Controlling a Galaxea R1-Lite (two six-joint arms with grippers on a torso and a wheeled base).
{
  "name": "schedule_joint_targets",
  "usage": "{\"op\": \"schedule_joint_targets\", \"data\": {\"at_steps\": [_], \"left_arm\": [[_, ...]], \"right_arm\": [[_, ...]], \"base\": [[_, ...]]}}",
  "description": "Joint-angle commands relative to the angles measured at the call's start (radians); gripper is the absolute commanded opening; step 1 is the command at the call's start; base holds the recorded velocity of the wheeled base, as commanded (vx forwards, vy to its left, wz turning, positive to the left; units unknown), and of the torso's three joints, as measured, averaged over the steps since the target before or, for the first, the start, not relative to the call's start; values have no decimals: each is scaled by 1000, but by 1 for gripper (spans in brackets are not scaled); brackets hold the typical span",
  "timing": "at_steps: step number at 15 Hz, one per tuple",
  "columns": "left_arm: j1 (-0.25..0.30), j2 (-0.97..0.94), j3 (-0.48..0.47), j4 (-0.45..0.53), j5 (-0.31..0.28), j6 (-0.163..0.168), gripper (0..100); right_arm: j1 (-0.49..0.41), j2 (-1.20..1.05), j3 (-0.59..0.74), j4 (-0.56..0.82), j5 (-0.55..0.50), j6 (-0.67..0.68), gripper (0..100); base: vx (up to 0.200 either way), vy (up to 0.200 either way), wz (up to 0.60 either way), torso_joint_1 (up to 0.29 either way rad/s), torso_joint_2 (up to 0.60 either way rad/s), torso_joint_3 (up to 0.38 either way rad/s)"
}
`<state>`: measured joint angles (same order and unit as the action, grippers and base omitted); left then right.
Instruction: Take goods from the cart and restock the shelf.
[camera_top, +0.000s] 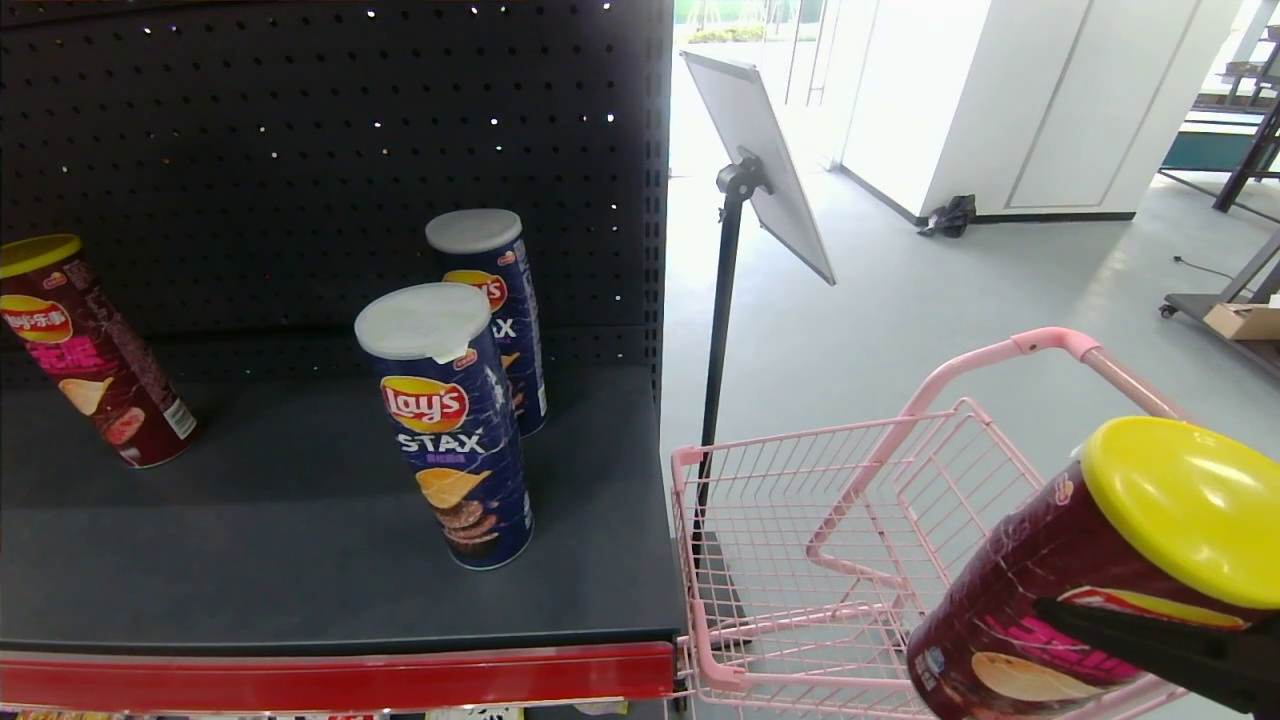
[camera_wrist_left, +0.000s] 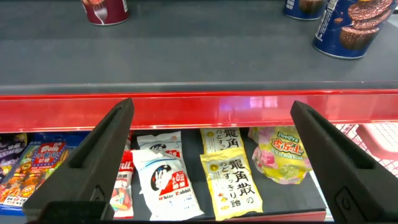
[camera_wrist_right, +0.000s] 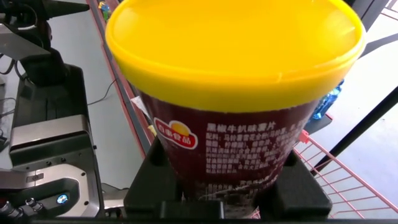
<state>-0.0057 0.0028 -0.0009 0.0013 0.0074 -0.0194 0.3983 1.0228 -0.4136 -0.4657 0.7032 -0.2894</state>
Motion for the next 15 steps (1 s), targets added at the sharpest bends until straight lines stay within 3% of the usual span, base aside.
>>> {"op": "schedule_joint_targets", "data": {"at_steps": [1, 6, 15], "left_arm": [[0, 0, -1, 0, 0, -1, 100], [0, 0, 1, 0, 0, -2, 100], [0, 0, 1, 0, 0, -1, 100]], "right_arm": [[1, -4, 3, -1, -1, -1, 0], [-1, -12, 16, -1, 1, 1, 0], [-1, 2, 22, -1, -2, 1, 0]], "base": [[0, 0, 0, 0, 0, 0], [0, 0, 0, 0, 0, 0], [-178, 0, 0, 1, 3, -1]]}}
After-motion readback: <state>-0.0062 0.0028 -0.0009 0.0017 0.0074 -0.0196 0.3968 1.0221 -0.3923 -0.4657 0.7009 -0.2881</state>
